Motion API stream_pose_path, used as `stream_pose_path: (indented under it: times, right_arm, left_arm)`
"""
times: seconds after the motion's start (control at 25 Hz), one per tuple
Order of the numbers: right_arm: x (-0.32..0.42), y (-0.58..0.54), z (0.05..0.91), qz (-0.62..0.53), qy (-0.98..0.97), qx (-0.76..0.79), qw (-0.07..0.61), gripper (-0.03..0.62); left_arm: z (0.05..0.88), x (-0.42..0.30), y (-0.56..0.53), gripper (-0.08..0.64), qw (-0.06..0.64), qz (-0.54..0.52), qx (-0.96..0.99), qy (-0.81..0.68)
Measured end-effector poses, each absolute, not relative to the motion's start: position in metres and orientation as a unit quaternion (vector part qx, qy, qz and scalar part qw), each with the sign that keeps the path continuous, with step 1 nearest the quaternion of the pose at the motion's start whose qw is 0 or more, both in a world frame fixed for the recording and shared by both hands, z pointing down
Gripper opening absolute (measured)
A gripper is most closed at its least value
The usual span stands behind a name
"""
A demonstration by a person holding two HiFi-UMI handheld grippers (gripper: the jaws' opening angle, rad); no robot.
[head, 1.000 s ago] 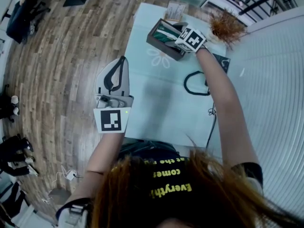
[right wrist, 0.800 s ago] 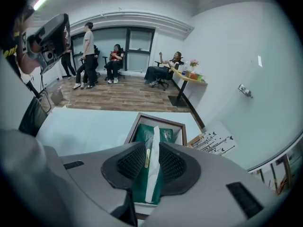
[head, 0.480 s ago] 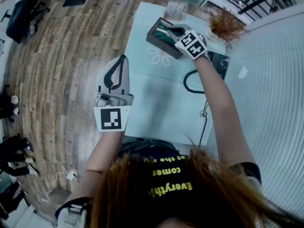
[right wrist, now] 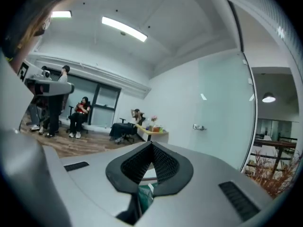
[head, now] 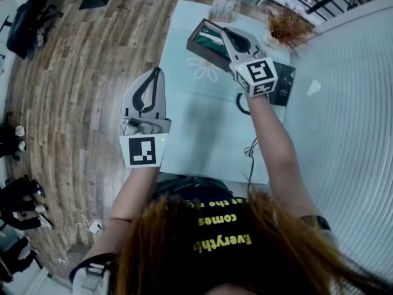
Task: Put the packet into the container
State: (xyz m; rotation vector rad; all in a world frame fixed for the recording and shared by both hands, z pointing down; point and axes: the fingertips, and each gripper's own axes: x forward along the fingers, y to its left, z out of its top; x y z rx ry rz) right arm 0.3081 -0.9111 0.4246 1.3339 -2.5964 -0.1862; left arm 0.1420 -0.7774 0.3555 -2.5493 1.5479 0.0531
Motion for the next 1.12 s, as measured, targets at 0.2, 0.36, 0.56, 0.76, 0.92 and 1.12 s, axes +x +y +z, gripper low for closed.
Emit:
stream_pose_path:
  times: [0.2, 0.36, 0.56, 0.76, 0.92, 1.12]
  right_arm:
    - [0.309, -0.855, 0.380, -0.058, -0.876, 0.479, -0.003, 0.023]
    - [0.304, -0.815, 0.369, -0.057, -0.871, 0.488, -0.018, 0.023]
    - [0.295, -0.774, 0.360, -0.061, -0.868, 0.492, -0.025, 0.023]
    - [0.290, -0.751, 0.353, -0.059, -0.864, 0.498, -0.041, 0.023]
    - [0.285, -0.738, 0.350, -0.058, -0.864, 0.498, -0.046, 0.023]
    - [0.284, -0.730, 0.348, -0.056, -0.862, 0.501, -0.044, 0.023]
  left_arm:
    - [0.353, 0.144, -0.775, 0.002, 0.085, 0.018, -0.855, 0.511]
    - [0.350, 0.149, -0.772, 0.002, 0.089, 0.020, -0.858, 0.505]
    - [0.351, 0.157, -0.763, 0.002, 0.087, 0.021, -0.865, 0.494]
    - [0.349, 0.165, -0.749, 0.002, 0.087, 0.024, -0.871, 0.482]
    - [0.348, 0.169, -0.740, 0.002, 0.087, 0.024, -0.875, 0.476]
    - [0.349, 0.172, -0.734, 0.002, 0.087, 0.023, -0.877, 0.472]
